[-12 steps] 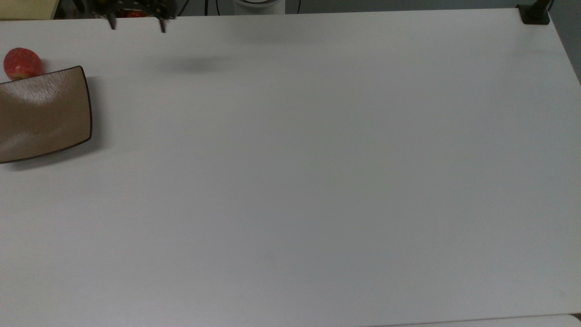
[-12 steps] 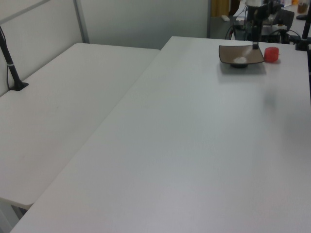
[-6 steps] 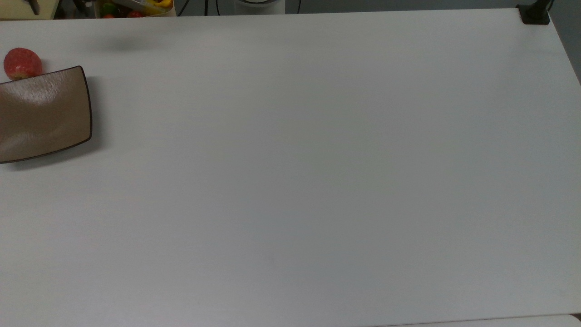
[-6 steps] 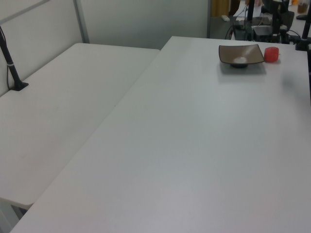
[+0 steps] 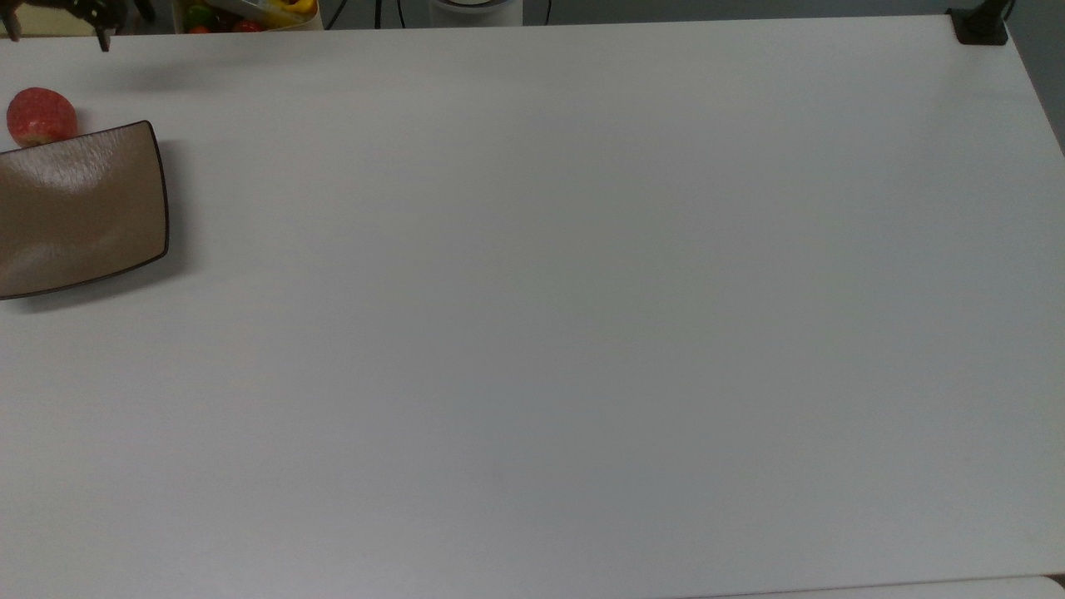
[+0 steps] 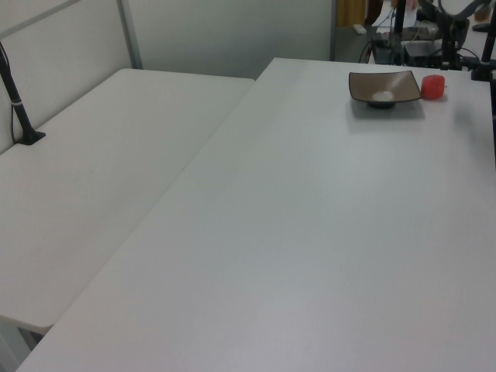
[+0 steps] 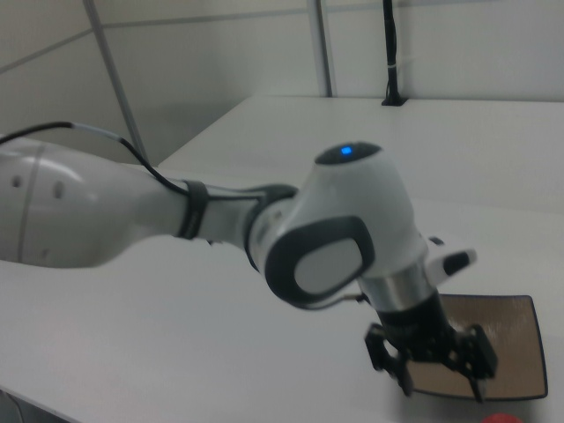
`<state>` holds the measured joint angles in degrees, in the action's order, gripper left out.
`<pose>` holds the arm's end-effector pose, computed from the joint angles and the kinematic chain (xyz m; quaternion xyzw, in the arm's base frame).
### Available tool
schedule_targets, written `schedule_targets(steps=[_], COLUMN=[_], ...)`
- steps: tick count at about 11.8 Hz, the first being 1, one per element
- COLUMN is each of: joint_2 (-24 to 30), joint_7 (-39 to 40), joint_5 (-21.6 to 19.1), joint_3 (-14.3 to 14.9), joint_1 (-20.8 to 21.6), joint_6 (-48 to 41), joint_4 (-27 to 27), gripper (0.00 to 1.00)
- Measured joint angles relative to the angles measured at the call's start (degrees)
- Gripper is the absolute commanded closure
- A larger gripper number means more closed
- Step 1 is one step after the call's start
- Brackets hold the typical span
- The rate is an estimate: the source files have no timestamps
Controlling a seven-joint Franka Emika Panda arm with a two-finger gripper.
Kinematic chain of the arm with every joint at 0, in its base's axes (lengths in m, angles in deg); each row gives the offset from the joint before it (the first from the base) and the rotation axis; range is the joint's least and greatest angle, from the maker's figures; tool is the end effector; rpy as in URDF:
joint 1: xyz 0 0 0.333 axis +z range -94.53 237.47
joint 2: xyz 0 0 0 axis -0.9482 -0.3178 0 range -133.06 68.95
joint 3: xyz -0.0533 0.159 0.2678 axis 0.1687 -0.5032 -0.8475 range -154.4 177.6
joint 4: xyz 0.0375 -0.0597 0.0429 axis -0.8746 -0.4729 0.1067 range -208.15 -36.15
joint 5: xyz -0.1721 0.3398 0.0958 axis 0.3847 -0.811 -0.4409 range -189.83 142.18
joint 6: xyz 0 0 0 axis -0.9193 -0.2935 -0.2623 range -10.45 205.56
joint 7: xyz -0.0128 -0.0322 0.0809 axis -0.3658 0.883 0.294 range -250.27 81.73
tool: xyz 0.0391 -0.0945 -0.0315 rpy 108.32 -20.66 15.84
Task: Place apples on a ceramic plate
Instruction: 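Lower the gripper and close it around the red apple, then lift the apple and lower it onto the center of the plate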
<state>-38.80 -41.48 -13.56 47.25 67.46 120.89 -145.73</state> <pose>0.4614 -0.3764 0.4378 0.9861 0.0828 0.0016 0.1440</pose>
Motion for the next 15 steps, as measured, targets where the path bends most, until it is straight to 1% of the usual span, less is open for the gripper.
schedule_targets(steps=[3, 5, 8, 11, 13, 14, 15], joint_2=[-7.1, -10.0, -13.9, -16.9, -18.2, -19.0, -19.9], joint_7=[0.4, 0.5, 0.5, 0.5, 0.5, 0.5, 0.5], joint_5=[0.0, 0.0, 0.0, -0.4, -0.5, -0.5, -0.5], joint_3=[0.0, -0.4, -3.5, -5.4, -6.8, -7.7, -8.2], joint_1=[-3.1, -4.9, -8.7, -10.1, -10.5, -10.9, -11.1], joint_6=[8.1, 9.9, 10.0, 12.7, 12.7, 12.7, 12.7], joint_4=[0.0, 1.6, 6.2, 7.3, 7.5, 7.8, 8.0], gripper=[0.0, 0.0, 0.0, 0.0, 0.0, 0.04, 0.32])
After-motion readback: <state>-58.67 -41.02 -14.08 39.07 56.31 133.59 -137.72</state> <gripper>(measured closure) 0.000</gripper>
